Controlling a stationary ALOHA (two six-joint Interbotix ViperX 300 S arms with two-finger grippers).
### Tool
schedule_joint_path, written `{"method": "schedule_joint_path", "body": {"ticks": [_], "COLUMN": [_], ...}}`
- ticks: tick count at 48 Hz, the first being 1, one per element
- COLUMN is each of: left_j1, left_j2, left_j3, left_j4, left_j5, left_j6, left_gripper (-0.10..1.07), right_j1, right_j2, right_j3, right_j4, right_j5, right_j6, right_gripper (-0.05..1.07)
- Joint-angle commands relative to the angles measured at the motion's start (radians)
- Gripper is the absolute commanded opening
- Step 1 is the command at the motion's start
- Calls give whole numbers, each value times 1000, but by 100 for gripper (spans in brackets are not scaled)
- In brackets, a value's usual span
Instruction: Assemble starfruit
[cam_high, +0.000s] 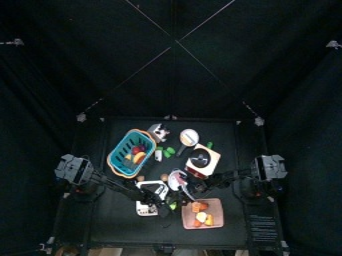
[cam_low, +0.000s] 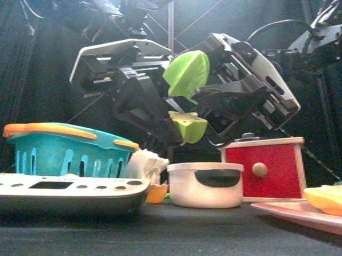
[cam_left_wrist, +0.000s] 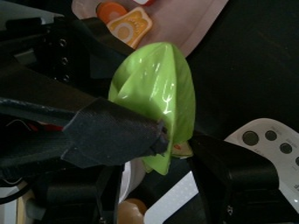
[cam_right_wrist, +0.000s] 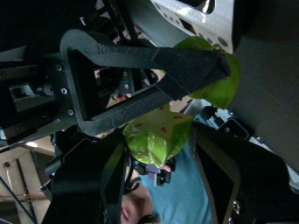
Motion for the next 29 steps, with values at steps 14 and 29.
{"method": "schedule_joint_path", "body": {"ticks": [14,29], "left_j1": [3,2], "left_j2": [-54,-55], "left_j3": [-40,-48], "left_j4": [41,41], "left_j5": [31,34], "left_j6": [-2,-2], "left_gripper": [70,70], "right_j1": [12,14], "right_j2": [-18,-23], "right_j3": [-11,-6], "right_j4": [58,95], "right_j5": [-9,-9], "right_j6": [-2,3], "right_gripper": [64,64]}}
